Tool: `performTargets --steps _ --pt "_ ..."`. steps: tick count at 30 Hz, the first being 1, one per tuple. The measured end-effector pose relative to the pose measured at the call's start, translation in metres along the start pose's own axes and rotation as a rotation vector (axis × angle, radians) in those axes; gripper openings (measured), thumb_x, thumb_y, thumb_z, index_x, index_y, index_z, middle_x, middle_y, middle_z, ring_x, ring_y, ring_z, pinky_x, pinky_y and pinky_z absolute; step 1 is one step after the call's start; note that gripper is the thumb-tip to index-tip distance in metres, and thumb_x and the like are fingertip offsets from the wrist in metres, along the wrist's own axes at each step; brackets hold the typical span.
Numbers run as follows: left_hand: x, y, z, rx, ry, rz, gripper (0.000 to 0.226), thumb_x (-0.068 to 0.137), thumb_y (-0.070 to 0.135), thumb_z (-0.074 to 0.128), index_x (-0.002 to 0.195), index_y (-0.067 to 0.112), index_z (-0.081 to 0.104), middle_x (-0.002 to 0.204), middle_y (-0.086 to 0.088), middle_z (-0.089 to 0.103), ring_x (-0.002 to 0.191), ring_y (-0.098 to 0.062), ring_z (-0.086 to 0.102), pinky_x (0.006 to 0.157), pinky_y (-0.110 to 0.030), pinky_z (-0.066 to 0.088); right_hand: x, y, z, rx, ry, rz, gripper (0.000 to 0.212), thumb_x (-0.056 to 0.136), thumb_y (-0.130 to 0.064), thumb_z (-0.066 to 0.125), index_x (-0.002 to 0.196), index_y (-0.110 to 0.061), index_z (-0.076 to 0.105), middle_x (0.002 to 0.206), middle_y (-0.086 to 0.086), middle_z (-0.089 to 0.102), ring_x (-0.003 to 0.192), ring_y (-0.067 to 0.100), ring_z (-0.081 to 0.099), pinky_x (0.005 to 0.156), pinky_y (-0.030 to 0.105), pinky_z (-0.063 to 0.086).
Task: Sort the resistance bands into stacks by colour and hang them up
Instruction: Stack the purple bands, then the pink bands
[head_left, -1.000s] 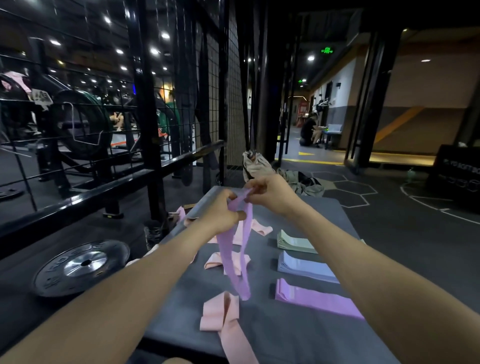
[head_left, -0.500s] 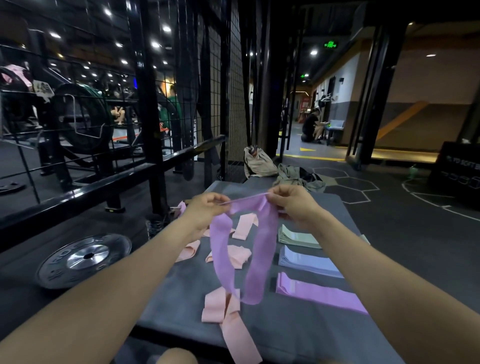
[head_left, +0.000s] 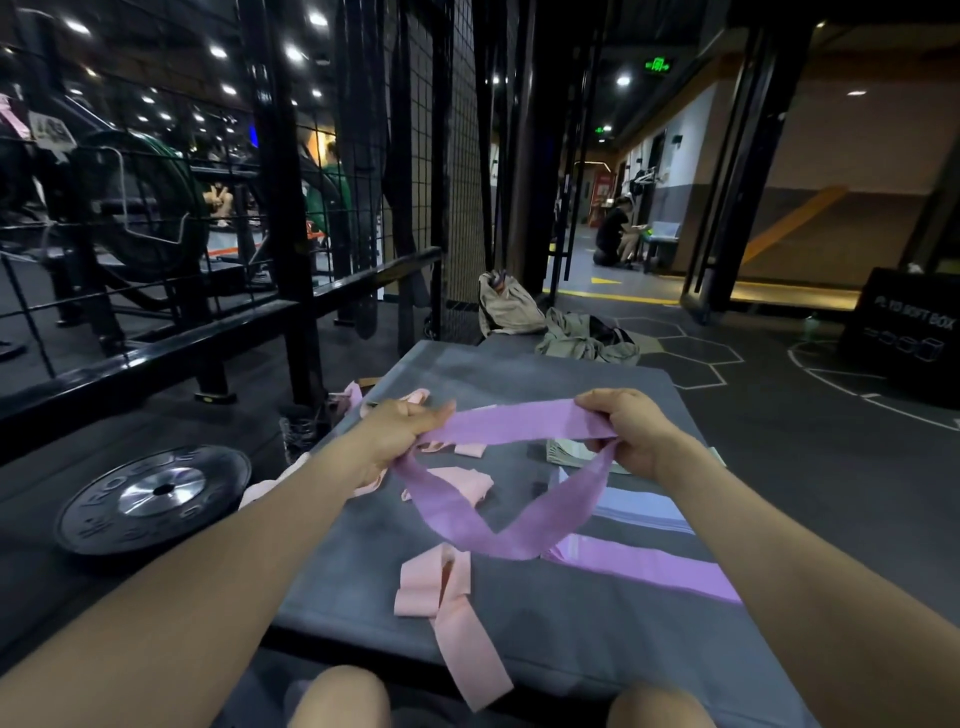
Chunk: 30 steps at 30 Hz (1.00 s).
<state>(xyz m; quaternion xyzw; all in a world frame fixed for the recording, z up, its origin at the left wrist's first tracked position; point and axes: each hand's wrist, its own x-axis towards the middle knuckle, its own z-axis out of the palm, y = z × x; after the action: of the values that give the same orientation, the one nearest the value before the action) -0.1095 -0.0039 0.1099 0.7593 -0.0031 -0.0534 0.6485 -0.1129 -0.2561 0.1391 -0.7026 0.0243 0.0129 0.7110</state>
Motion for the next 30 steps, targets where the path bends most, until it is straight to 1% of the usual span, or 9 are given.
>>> performTargets --steps 2,5,8,13,17,21,24,27,30 --pt "0.0 -0.006 -0.001 -0.019 0.0 -0.027 0.041 0.084 0.04 0.065 0.11 0.009 0.065 0.071 0.001 0.06 0.039 -0.001 0.044 0.039 -0.011 0.033 0.001 0.006 -0.002 -0.028 -0.01 0.01 0.026 0.09 -0.002 0.051 0.064 -0.005 0.055 0.06 0.008 0.043 0.04 0.013 0.037 0.036 0.018 0.032" --pt "0.002 -0.011 -0.001 -0.014 0.026 -0.032 0.054 0.079 0.051 0.067 0.118 0.013 0.064 0.076 0.001 0.057 0.047 -0.004 0.042 0.039 -0.015 0.029 0.002 0.013 0.0 -0.036 -0.101 0.011 0.018 0.09 -0.001 0.052 0.074 -0.008 0.057 0.061 0.005 0.047 0.042 0.009 0.039 0.038 0.016 0.034" --pt "0.005 -0.017 0.001 -0.096 0.014 -0.04 0.056 0.071 0.049 0.074 0.116 0.017 0.065 0.114 0.002 0.063 0.093 -0.012 0.056 0.07 -0.017 0.042 -0.002 0.015 0.004 -0.026 -0.211 0.041 0.02 0.089 0.004 0.049 0.078 -0.013 0.052 0.066 0.002 0.046 0.046 0.008 0.043 0.041 0.016 0.036" --pt "0.004 -0.022 0.012 0.494 0.12 0.121 0.057 0.069 0.057 0.068 0.108 0.016 0.061 0.117 -0.005 0.051 0.113 -0.019 0.047 0.097 -0.028 0.04 -0.002 0.015 0.012 0.021 -0.287 0.05 0.032 0.087 0.013 0.032 0.087 -0.006 0.057 0.074 0.007 0.046 0.059 0.012 0.042 0.052 0.017 0.038" --pt "-0.008 -0.006 0.032 0.236 -0.035 0.254 0.03 0.081 0.022 0.071 0.106 0.012 0.057 0.099 0.003 0.056 0.089 -0.009 0.057 0.074 -0.006 0.045 -0.002 0.014 0.026 0.03 -0.35 0.003 0.042 0.081 0.024 0.027 0.091 -0.002 0.058 0.077 0.01 0.051 0.065 0.015 0.051 0.054 0.016 0.047" --pt "-0.009 0.005 0.044 0.241 -0.097 0.352 0.034 0.073 0.009 0.078 0.097 0.02 0.056 0.094 0.005 0.06 0.085 -0.014 0.058 0.082 -0.029 0.052 -0.003 0.008 0.034 0.034 -0.407 -0.056 0.042 0.079 0.029 0.033 0.096 -0.002 0.057 0.083 0.012 0.056 0.064 0.014 0.061 0.058 0.018 0.053" --pt "-0.008 0.014 0.047 0.209 0.017 0.422 0.025 0.079 0.005 0.072 0.082 0.023 0.055 0.082 0.004 0.061 0.076 -0.013 0.056 0.072 -0.022 0.047 0.0 0.007 0.033 0.041 -0.416 -0.119 0.041 0.08 0.027 0.042 0.097 -0.007 0.057 0.088 0.013 0.058 0.069 0.011 0.064 0.071 0.02 0.055" --pt "-0.009 0.02 0.046 0.172 0.077 0.446 0.021 0.083 0.006 0.067 0.081 0.023 0.055 0.083 0.0 0.061 0.078 -0.016 0.055 0.071 -0.021 0.046 0.002 0.009 0.028 -0.125 -0.378 -0.173 0.032 0.076 0.012 0.065 0.099 -0.01 0.06 0.093 0.012 0.062 0.086 0.022 0.062 0.097 0.046 0.044" --pt "-0.01 0.024 0.043 0.175 0.057 0.429 0.016 0.086 0.009 0.064 0.085 0.023 0.057 0.089 -0.005 0.062 0.082 -0.019 0.056 0.075 -0.031 0.049 -0.002 0.008 0.029 -0.23 -0.292 -0.27 0.014 0.078 0.001 0.071 0.084 -0.007 0.061 0.077 0.012 0.055 0.072 0.019 0.056 0.08 0.033 0.051"
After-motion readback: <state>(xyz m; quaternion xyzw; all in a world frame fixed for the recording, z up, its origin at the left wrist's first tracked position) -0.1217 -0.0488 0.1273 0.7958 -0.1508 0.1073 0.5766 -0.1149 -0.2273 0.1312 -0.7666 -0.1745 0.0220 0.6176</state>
